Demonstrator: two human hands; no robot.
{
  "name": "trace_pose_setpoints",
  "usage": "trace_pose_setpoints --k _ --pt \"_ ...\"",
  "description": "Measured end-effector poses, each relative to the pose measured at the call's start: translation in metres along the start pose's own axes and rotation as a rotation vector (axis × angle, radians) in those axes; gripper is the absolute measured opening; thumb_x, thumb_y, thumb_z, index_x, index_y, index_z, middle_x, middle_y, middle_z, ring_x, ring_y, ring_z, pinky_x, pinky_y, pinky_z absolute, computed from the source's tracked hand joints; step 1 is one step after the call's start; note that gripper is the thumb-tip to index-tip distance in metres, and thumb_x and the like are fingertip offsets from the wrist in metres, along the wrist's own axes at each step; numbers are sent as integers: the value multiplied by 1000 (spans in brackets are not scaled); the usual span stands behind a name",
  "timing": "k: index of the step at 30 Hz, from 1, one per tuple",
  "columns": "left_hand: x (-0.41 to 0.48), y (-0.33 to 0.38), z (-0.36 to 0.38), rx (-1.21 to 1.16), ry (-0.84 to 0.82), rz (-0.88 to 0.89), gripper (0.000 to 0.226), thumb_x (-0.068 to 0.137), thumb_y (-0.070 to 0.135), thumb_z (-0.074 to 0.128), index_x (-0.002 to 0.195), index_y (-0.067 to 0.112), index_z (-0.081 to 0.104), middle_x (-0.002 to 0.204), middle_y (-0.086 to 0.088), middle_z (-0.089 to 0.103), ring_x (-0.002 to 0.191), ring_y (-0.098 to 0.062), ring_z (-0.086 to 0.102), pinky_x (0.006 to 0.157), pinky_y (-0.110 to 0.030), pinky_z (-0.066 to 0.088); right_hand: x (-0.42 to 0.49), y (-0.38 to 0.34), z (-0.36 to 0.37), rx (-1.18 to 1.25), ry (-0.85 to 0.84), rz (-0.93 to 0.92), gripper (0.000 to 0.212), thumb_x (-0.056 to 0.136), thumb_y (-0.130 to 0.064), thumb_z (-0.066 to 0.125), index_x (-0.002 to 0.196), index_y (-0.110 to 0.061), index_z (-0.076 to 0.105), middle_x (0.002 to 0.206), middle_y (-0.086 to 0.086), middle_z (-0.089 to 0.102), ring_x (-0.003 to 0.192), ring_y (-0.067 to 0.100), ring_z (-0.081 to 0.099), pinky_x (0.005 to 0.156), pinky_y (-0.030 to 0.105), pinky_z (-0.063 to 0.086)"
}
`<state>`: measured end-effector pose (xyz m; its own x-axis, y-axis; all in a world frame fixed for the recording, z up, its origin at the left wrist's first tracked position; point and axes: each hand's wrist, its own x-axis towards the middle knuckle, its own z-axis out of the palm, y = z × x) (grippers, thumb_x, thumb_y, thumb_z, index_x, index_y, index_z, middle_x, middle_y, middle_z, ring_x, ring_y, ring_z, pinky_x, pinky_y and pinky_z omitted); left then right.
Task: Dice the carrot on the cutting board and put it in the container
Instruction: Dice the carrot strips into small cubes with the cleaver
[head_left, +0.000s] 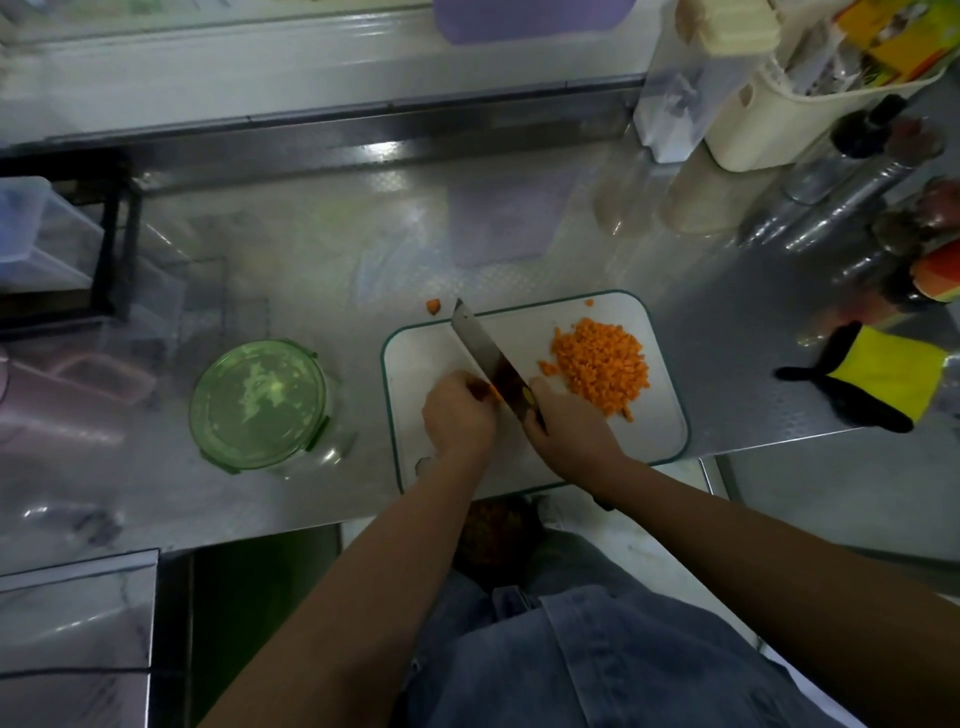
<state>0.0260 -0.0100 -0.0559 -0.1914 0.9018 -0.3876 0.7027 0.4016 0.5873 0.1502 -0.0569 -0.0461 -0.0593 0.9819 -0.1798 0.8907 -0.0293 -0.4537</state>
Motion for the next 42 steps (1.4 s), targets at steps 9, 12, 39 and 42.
trace_pose_setpoints --k 9,12,39,42 --pt "0 2 -2 -42 -7 -8 12 84 19 68 92 16 75 93 -6 73 87 -23 66 70 -25 44 2 -2 5 -11 -40 11 18 92 -15 47 104 -2 46 73 18 55 63 33 50 52 34 28" --pt "0 3 -4 -51 -17 -6 14 84 20 68 95 15 76 95 -7 73 88 -25 66 71 -26 44 3 -2 8 -32 -40 -1 18 91 -13 47 105 -1 47 74 19 56 65 36 54 52 34 29" --pt "8 4 -3 61 -54 -4 8 86 20 66 91 17 71 97 -6 71 89 -25 64 72 -30 45 16 -1 -23 156 -276 29 5 88 -16 52 89 -20 50 72 1 48 66 28 55 56 36 43" --pt "6 2 -6 105 -48 43 11 88 19 62 95 17 70 99 -5 70 92 -25 63 75 -31 47 12 7 -20 227 -151 22 31 86 -17 56 116 -14 54 77 4 55 62 19 49 56 31 40"
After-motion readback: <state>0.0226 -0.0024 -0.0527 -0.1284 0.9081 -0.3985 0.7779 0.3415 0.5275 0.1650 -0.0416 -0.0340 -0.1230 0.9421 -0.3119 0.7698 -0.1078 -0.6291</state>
